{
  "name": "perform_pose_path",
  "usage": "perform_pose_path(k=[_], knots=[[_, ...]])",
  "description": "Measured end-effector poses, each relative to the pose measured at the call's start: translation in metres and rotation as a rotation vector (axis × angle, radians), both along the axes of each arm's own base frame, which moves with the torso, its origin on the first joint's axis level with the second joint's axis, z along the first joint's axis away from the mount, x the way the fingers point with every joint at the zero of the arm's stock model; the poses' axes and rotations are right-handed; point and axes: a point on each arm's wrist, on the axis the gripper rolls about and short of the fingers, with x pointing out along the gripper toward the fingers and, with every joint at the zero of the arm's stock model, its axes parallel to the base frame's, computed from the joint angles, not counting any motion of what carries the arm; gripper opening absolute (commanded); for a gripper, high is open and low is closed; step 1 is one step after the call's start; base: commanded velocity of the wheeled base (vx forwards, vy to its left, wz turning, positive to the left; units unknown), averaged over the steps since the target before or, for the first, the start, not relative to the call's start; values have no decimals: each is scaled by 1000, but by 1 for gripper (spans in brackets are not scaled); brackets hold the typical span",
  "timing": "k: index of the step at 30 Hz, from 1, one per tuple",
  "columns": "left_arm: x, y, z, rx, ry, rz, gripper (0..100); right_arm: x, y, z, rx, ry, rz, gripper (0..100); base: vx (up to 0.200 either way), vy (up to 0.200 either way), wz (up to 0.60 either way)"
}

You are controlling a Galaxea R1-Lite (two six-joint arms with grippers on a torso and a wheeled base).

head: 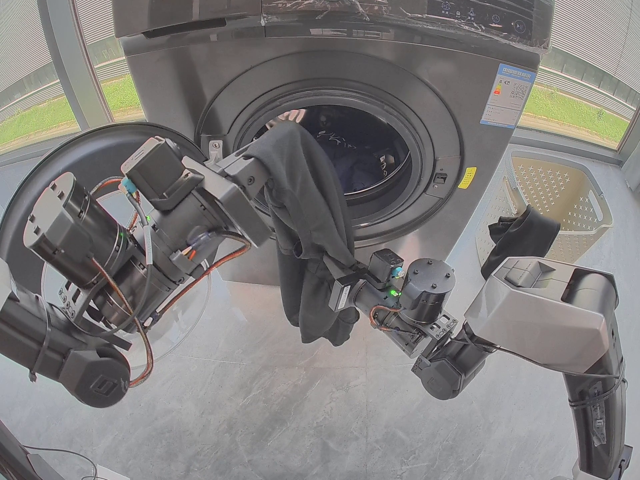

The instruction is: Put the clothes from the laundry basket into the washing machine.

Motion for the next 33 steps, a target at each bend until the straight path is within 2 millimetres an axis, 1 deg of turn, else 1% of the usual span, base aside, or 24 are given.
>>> perform_pose_path(k=[5,7,10,15,17,19,24,28,32,33], knots=[[12,12,-5,11,14,58,0,-2,-15,10,0,1,-25,0,0,0,0],[19,16,-10,22,26,85,0,-4,-23,17,2,-2,-37,0,0,0,0],[28,22,-22,48,58,116,0,-7,-36,28,7,-9,-58,0,0,0,0],[40,35,-52,123,139,160,0,-16,-50,49,23,-32,-72,0,0,0,0],[43,38,-63,161,160,161,0,-19,-52,56,30,-43,-73,0,0,0,0],[44,39,-79,216,190,158,0,-23,-53,63,39,-55,-69,0,0,0,0],[44,39,-111,314,260,136,0,-30,-50,75,59,-77,-53,0,0,0,0],[43,41,-135,373,330,84,0,-33,-49,80,68,-85,-46,0,0,0,0],[46,41,-151,402,378,69,0,-35,-47,82,73,-88,-40,0,0,0,0],[46,41,-154,406,384,68,100,-35,-46,82,74,-89,-37,0,0,0,0]])
